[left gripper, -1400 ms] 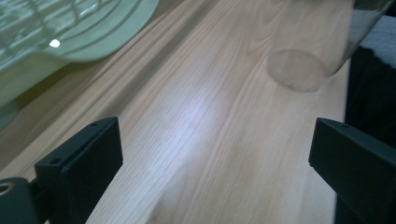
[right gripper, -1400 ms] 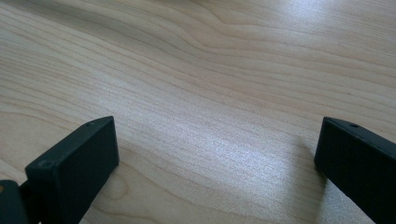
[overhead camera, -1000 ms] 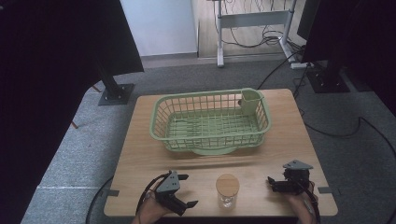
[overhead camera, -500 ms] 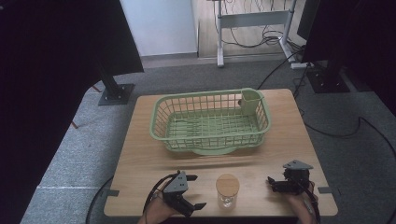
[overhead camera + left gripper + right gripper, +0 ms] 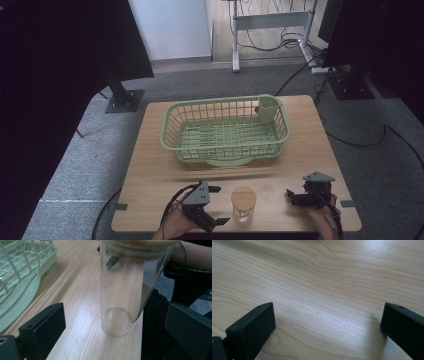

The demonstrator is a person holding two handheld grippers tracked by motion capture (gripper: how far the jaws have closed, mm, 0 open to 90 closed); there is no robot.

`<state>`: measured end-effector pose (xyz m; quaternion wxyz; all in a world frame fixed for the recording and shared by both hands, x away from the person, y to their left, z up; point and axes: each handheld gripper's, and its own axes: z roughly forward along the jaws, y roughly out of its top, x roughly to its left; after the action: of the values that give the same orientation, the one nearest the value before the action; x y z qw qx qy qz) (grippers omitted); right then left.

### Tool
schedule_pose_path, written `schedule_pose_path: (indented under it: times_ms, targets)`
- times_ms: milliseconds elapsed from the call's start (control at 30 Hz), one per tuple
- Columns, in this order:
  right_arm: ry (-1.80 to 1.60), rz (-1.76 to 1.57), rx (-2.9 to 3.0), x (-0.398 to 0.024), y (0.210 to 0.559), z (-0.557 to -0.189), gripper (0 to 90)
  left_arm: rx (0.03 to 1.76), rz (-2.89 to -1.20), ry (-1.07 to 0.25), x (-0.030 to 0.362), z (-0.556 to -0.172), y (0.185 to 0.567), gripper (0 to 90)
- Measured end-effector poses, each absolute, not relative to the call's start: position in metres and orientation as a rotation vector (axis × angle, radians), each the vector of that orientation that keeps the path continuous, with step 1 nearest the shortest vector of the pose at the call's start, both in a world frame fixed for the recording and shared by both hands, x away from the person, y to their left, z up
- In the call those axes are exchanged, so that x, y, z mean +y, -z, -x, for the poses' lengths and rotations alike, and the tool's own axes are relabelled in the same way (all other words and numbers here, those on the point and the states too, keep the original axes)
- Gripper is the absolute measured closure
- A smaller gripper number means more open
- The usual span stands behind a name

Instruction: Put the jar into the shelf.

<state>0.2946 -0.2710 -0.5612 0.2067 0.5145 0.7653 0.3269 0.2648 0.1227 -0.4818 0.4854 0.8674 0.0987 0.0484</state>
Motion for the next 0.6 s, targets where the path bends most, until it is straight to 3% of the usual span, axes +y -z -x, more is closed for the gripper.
schedule_pose_path:
  times_ms: [600]
  targets:
    - [-0.911,-1.434,2.132,-0.271,0.561,-0.295,0.0,0.128,-2.100,-0.094,0.092,-0.264,0.456,3.7]
